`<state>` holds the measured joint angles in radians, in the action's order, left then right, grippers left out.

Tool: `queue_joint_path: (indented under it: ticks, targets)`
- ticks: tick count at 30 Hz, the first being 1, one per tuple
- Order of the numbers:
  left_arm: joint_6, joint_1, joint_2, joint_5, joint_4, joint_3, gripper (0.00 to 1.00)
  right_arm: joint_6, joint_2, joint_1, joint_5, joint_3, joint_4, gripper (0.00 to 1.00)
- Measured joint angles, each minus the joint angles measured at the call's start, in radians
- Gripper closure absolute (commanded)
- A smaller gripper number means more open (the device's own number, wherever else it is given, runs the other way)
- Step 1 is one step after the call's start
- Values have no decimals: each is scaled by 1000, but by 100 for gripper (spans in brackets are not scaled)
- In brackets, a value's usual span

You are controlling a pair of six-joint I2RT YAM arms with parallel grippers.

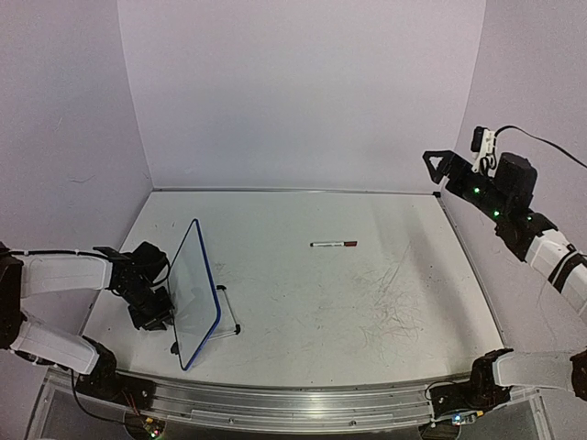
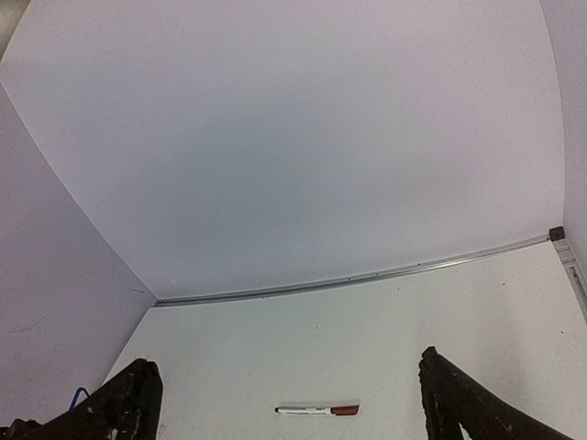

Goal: Write a sentence on the whiteboard
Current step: Move the whiteboard to the center of the board.

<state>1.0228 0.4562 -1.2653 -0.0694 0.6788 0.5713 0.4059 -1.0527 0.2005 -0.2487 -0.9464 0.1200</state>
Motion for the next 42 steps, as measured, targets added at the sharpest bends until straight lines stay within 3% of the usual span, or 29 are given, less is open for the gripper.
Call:
queue_joint_path:
  ticks: [25,42]
  targets:
    - [109,271,-271,136,43,188,87,31,-82,17,-129,40,36,2]
    - [120,325,-393,116,43,321,86,-7,-233,261,-121,39,21,2]
